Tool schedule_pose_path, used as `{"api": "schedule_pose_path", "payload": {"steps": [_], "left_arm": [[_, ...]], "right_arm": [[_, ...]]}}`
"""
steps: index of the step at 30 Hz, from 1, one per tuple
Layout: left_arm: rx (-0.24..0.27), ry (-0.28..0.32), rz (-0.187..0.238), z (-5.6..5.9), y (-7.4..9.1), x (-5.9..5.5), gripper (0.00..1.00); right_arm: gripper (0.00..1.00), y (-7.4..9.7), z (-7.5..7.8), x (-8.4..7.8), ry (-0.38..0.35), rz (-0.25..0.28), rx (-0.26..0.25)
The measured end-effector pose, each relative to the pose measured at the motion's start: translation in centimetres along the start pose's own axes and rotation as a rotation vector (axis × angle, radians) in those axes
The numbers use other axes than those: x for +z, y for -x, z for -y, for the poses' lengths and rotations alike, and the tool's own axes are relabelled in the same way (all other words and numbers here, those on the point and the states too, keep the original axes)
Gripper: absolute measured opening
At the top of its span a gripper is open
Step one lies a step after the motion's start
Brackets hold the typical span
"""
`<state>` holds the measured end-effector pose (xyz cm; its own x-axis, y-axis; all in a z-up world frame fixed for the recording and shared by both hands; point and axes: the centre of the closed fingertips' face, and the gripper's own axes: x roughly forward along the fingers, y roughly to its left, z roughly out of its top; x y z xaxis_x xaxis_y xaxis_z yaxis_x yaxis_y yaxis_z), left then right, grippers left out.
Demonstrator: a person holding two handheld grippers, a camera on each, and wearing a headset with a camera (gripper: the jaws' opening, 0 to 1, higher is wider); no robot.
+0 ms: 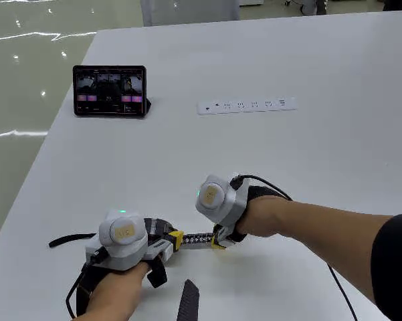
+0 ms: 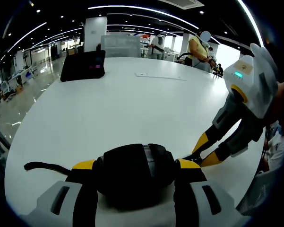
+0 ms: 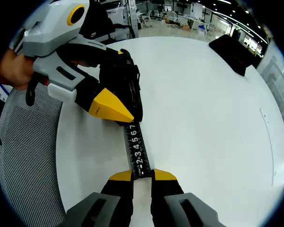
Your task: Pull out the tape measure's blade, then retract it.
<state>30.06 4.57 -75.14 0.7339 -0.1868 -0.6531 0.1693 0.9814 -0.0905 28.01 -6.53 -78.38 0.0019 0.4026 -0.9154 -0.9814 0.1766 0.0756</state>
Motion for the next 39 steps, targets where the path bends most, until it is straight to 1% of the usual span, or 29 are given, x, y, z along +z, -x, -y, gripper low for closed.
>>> {"api": "schedule_pose_path", "payload": {"steps": [22,39], "left_arm": [[-0.003,0.006,-0.002,0.0,0.0,0.0,0.61],[-0.007,0.008,-0.007,0.0,0.1,0.0,0.61]], "right_arm": [[0.10,-0.4,-0.2,1.0,0.010,0.020,0.000],[0.09,-0.7,-0.3,1.7,0.008,0.060,0.007]]}}
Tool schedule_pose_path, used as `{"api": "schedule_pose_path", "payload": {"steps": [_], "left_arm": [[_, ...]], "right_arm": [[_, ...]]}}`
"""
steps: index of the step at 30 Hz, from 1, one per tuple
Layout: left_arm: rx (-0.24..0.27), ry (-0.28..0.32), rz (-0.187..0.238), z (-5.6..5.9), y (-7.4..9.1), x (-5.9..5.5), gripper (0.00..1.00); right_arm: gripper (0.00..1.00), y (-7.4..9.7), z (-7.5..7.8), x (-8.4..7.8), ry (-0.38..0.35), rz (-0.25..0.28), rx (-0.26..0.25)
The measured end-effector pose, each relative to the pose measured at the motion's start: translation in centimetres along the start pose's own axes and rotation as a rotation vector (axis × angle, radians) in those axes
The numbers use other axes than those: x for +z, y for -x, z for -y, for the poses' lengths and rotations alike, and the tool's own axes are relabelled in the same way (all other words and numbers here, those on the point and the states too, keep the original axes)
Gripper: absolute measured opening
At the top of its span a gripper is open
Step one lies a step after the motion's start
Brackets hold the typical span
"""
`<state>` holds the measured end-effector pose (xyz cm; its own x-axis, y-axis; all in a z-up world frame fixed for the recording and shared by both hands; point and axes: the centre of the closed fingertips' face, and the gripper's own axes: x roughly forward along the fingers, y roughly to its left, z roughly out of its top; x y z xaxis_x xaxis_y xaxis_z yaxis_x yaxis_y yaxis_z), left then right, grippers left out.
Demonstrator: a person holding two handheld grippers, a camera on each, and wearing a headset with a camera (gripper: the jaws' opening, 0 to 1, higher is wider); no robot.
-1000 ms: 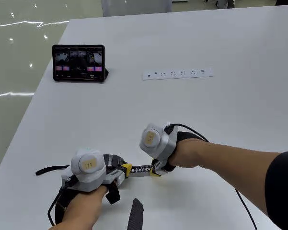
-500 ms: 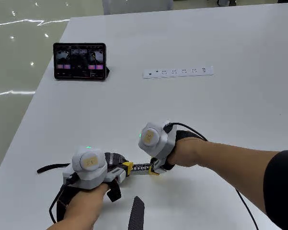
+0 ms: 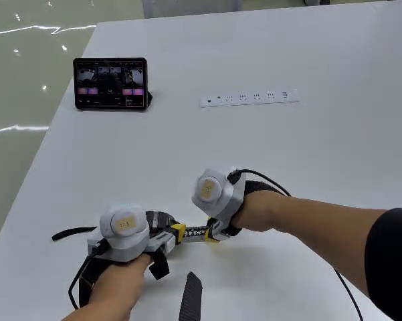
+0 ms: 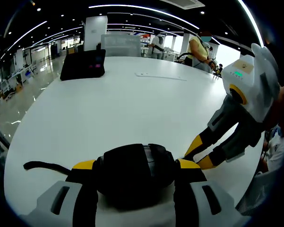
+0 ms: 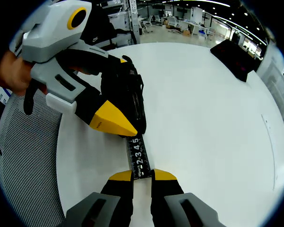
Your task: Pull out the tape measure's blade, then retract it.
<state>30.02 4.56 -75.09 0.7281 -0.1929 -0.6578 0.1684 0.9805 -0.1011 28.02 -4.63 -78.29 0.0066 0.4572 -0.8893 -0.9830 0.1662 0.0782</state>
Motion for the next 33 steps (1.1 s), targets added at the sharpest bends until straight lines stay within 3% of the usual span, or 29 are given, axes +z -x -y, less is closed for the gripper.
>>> {"api": "schedule_pose_path", "payload": {"steps": [8,16,33], "left_arm": [[-0.004,0.001,0.002,0.0,0.0,0.0,0.61],[-0.008,0.005,0.000,0.0,0.0,0.0,0.61],[-0.012,0.016,-0.002,-0.1,0.0,0.0,0.61]], "right_arm": [[0.10,-0.2,0.0,0.4,-0.010,0.055,0.007],[0.10,-0.4,-0.2,0.9,0.031,0.074,0.011],[0.10,-1.0,-0.5,2.0,0.016,0.112,0.009]]}}
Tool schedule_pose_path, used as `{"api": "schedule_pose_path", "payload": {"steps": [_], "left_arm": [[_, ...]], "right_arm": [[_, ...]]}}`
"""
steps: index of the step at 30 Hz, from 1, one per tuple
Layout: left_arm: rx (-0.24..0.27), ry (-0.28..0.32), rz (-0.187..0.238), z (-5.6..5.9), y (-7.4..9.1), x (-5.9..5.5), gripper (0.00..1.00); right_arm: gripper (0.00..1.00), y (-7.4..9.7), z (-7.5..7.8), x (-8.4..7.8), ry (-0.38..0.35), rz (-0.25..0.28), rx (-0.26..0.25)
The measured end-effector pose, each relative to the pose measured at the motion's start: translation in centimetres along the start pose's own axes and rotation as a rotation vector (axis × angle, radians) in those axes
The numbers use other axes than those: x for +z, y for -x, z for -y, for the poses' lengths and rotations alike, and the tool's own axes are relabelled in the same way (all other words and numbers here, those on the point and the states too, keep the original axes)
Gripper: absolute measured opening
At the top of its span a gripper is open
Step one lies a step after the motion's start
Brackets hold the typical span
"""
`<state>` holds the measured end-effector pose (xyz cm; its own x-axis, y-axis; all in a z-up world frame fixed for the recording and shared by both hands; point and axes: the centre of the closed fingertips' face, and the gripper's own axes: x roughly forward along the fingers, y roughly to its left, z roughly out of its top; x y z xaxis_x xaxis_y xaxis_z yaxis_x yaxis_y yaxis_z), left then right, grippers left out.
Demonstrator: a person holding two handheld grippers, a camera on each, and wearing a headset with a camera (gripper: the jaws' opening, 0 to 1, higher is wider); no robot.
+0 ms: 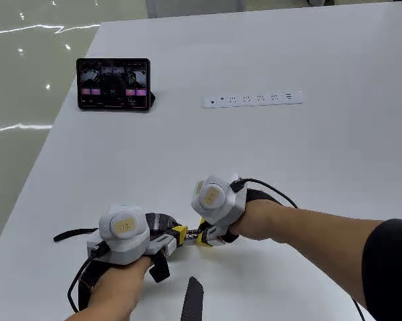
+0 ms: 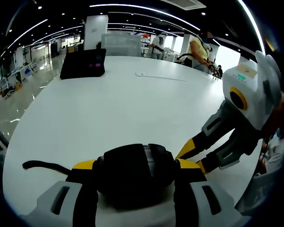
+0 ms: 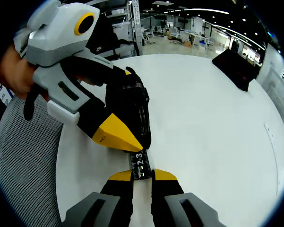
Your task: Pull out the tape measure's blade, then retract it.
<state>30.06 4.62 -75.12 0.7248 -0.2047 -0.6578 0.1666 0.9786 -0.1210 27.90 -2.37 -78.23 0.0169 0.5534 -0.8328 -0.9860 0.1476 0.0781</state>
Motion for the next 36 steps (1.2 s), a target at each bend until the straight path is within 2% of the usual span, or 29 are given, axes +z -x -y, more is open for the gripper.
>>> {"api": "schedule_pose_path", "payload": {"steps": [16,36], "left_arm": [[-0.017,0.008,-0.002,0.0,0.1,-0.1,0.60],[-0.004,0.019,0.008,-0.1,0.1,0.1,0.61]], "right_arm": [[0.10,-0.9,-0.6,1.2,-0.002,0.038,0.018],[0.10,-1.2,-0.6,1.9,-0.017,0.064,0.013]]}}
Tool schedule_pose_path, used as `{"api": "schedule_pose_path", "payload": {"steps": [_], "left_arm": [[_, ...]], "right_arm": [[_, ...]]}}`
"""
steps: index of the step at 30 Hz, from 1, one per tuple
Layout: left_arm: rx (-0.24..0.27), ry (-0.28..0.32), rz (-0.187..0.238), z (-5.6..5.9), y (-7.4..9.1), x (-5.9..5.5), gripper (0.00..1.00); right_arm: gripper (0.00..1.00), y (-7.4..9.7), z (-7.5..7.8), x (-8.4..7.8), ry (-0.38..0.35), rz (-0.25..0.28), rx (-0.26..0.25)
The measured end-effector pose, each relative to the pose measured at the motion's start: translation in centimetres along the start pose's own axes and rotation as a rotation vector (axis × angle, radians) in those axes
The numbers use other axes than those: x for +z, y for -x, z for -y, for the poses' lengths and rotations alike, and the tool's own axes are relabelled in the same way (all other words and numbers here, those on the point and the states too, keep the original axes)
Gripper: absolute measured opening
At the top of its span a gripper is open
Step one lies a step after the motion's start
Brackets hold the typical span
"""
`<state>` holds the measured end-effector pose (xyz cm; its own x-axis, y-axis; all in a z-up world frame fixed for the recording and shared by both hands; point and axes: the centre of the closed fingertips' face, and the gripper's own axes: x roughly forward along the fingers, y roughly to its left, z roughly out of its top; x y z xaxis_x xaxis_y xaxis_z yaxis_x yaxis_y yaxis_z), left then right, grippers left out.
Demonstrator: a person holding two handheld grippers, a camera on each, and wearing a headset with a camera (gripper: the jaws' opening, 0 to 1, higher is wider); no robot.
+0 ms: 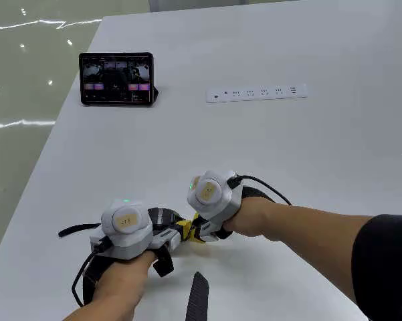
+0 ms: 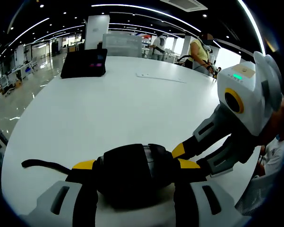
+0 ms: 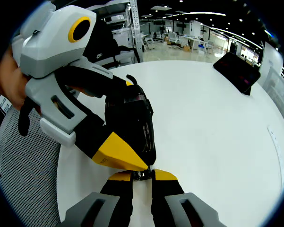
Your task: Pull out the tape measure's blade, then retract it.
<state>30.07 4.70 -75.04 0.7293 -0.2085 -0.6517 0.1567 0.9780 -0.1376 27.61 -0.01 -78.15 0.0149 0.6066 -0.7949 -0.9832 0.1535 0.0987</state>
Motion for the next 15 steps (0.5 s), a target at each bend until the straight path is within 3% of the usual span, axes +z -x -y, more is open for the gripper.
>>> {"api": "schedule_pose_path", "payload": {"steps": [11,15], "left_arm": [[0.003,0.004,-0.012,-0.02,-0.03,0.02,0.62],[0.008,-0.007,0.008,-0.03,0.05,-0.02,0.63]], "right_arm": [[0.11,-0.08,0.05,0.14,0.011,0.010,-0.010],[0.11,-0.15,0.08,0.17,0.014,-0.002,-0.017]]}}
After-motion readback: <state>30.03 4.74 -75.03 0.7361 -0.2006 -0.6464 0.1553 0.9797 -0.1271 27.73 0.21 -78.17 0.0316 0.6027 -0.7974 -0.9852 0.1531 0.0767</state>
